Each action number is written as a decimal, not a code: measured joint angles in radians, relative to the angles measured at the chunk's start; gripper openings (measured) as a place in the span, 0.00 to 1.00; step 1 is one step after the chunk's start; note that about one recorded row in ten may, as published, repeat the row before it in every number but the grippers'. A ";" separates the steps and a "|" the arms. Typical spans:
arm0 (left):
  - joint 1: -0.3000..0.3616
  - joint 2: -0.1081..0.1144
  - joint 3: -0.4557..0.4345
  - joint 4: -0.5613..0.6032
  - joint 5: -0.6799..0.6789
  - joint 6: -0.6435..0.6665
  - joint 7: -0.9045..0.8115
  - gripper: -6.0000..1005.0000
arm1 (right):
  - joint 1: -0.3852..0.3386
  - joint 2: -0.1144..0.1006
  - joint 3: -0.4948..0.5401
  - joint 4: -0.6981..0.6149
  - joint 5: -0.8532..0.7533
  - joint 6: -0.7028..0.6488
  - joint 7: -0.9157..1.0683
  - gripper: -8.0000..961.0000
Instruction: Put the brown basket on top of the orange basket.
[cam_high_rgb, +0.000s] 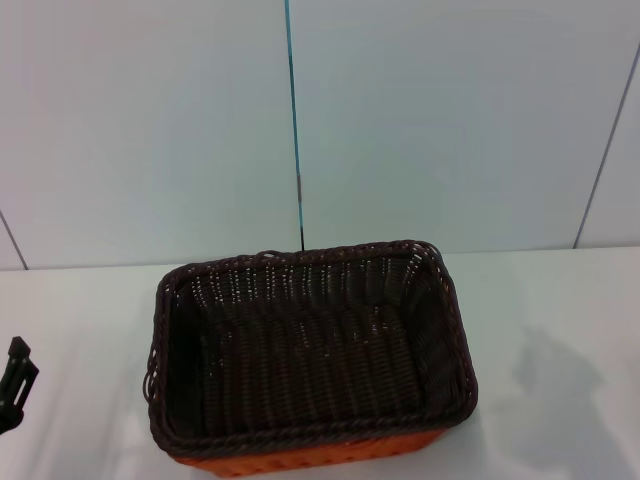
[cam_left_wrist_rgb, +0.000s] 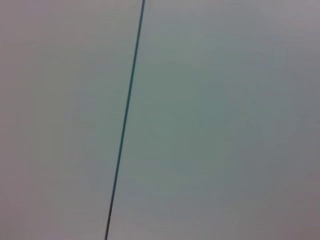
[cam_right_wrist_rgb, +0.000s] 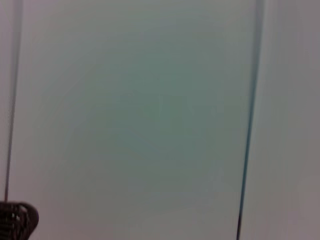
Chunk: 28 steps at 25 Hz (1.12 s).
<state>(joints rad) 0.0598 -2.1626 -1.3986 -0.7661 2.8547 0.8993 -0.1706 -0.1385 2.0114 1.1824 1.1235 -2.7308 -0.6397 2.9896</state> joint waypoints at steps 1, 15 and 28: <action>0.001 0.000 0.003 -0.001 0.000 0.000 0.000 0.80 | -0.019 0.001 0.015 0.051 -0.017 0.054 0.008 0.08; 0.080 0.006 0.011 -0.042 -0.001 -0.021 -0.002 0.80 | -0.194 0.059 0.119 0.333 -0.137 0.306 0.011 0.08; 0.098 0.007 -0.008 -0.053 0.000 -0.021 0.003 0.80 | -0.220 0.063 0.076 0.314 -0.053 0.201 0.012 0.08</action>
<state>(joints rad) 0.1576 -2.1551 -1.4068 -0.8189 2.8549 0.8786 -0.1675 -0.3582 2.0747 1.2587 1.4372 -2.7840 -0.4386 3.0019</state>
